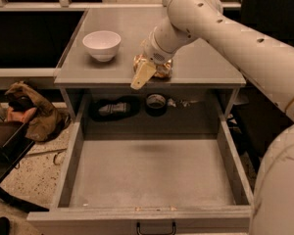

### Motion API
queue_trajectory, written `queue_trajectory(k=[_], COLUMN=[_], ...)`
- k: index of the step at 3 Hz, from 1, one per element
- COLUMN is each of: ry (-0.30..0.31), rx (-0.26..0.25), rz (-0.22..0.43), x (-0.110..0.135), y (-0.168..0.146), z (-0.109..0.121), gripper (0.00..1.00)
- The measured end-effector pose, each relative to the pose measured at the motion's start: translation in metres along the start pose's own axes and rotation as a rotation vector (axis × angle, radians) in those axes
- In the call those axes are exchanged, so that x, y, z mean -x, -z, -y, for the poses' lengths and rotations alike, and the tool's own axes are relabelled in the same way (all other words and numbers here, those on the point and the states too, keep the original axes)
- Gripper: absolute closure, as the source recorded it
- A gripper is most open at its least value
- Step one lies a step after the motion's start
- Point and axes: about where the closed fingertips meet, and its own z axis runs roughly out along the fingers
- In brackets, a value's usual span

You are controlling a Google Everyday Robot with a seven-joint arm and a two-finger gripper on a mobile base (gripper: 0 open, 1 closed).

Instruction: Pick orange can from top drawer and place on counter

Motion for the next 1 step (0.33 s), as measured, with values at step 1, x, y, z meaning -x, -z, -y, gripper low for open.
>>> queue_trajectory(k=[1], ry=[0.000], rx=[0.000], rz=[0.000], x=[0.0000], y=[0.0000], z=[0.0000], gripper=[0.00])
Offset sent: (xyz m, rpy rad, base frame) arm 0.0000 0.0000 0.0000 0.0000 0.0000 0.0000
